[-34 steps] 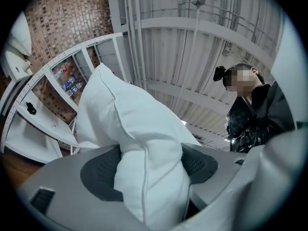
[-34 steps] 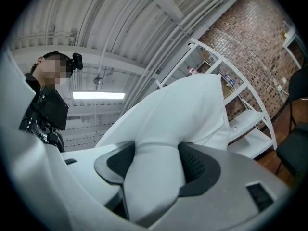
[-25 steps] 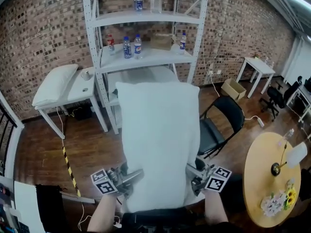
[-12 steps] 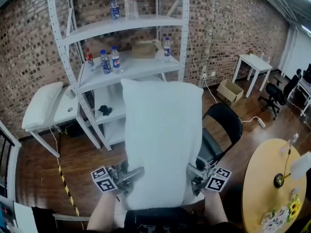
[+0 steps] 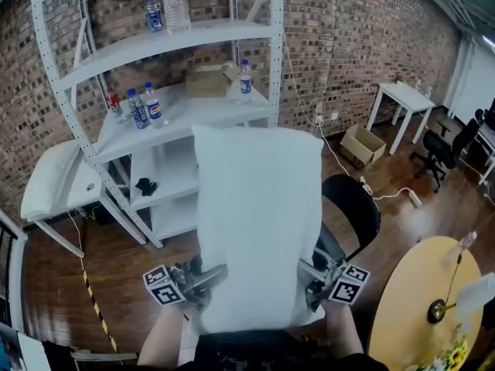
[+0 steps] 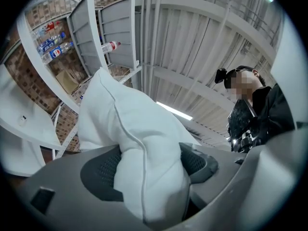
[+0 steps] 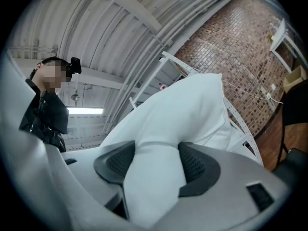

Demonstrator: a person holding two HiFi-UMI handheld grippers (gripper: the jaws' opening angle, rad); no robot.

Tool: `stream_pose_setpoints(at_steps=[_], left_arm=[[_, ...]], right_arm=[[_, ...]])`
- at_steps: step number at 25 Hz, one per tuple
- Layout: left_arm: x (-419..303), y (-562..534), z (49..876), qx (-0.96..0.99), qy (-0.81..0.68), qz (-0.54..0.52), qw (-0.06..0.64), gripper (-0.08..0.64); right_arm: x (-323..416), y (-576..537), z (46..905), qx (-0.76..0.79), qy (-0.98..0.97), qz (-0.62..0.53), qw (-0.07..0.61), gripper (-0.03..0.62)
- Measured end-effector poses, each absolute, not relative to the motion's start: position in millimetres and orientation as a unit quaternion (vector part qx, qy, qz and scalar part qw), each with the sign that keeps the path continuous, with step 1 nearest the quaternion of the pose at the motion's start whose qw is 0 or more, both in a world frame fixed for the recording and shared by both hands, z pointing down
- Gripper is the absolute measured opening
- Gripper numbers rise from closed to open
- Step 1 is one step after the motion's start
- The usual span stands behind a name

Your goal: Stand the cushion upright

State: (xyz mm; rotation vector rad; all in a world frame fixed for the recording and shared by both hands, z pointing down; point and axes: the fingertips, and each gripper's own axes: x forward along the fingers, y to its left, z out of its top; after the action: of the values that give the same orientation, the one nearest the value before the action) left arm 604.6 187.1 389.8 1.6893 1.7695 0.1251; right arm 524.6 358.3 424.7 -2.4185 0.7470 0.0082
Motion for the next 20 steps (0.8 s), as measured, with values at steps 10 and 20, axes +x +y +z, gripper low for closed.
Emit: stream_pose_setpoints(at_steps=[10,20], left_arm=[[679.4,306.6,417.6,0.584,0.733,0.097,0.334,0.341],[792.0,442.1,406.9,0.456,0.822,0.14,0.31,0.341]], right_arm=[[568.0,457.1,450.1,-0.932,0.181,0.018,0.315,0.262],[636.9,547.7,443.1,-0.95,0.027,0.063,0.304,0.262]])
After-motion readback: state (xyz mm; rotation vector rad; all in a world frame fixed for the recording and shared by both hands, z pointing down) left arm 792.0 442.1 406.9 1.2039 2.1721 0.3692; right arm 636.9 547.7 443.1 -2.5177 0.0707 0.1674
